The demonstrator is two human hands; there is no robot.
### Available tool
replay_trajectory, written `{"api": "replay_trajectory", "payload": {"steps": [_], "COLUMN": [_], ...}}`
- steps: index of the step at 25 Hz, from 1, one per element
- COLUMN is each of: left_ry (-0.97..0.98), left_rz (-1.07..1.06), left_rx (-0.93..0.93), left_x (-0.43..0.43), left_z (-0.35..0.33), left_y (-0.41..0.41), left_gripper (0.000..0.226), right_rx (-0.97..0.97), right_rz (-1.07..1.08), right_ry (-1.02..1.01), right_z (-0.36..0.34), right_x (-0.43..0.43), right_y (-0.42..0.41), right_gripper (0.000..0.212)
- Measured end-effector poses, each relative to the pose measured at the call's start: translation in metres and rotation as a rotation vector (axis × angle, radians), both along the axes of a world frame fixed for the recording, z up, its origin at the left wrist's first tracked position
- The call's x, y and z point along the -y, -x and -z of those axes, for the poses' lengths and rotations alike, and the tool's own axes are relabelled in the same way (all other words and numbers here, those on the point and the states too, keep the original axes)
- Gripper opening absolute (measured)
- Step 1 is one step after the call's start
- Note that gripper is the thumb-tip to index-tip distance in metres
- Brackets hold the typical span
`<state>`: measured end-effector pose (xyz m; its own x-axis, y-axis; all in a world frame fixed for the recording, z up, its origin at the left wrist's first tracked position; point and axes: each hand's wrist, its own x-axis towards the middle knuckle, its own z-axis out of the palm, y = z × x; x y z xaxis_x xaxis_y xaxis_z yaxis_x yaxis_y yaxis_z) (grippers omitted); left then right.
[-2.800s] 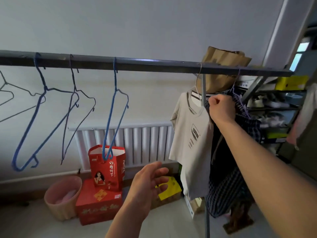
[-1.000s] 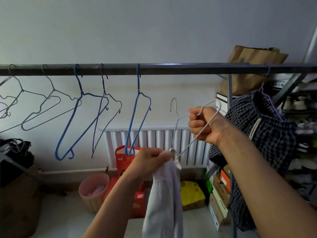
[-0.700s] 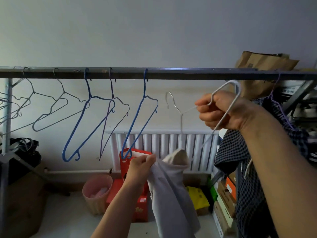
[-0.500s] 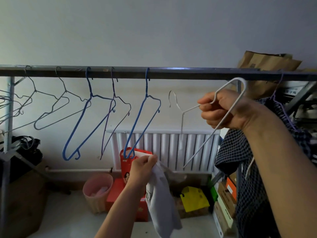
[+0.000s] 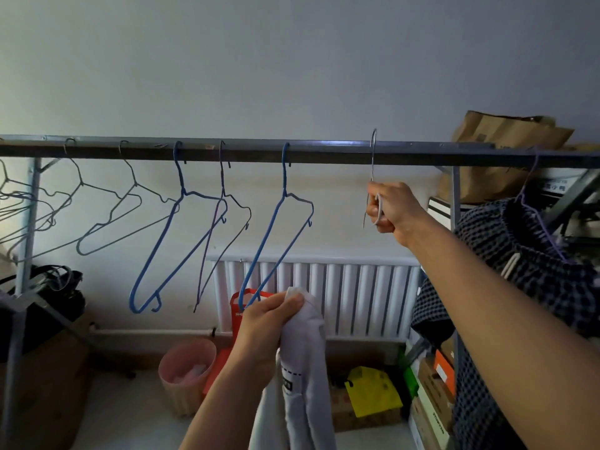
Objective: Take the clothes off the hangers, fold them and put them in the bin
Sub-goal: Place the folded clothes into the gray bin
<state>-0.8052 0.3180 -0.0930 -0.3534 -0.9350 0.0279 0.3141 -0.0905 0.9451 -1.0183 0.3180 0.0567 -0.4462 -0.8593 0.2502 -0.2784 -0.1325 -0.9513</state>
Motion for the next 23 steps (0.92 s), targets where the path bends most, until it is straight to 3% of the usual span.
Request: {"api": "replay_trajectory", "payload": {"steps": [6,8,10,12,14,16,20,23], "left_ry": [0.01,0.026,0.052,0.075,0.081,0.071,0.017,0.024], "left_rz": [0.025,0.05,0.075,0.084,0.091,0.116,0.155,0.157], "left_rx": [-0.087,-0.103,-0.096,-0.061,-0.047,-0.074,-0.131,-0.129], "left_x": [-0.013,-0.017,-0.02,-0.021,-0.023,-0.025,-0.026,-0.025], "left_z": [-0.019,-0.023,-0.024,-0.023,-0.022,-0.02,-0.014,-0.001], "left_y": [-0.006,-0.007,-0.009,-0.007,-0.005,-0.006,-0.018,-0.03], "left_gripper": [0.015,0.015,0.017,0.019,0.021,0.021,0.027,0.028], "right_rx": [0.007,-0.104,-0.258,-0.356,-0.469,-0.49,-0.379,-0.481], "right_rz": [0.017,0.225,0.482,0.357,0.076,-0.058,-0.046,0.031], "right_ry": [-0.129,-0.123,0.141,0.402,0.31,0.18,0.116,0.082], "right_z": [0.023,0.036,0.058,0.078,0.095,0.112,0.128,0.132], "right_x": [-0.002,-0.009,-0.027,-0.055,-0.073,-0.076,-0.068,-0.066], "right_y": [0.005,0.008,0.0,-0.035,-0.07,-0.089,-0.102,-0.111], "right_gripper": [0.031,0.045,0.04,0.024,0.014,0.011,0.009,0.011]}}
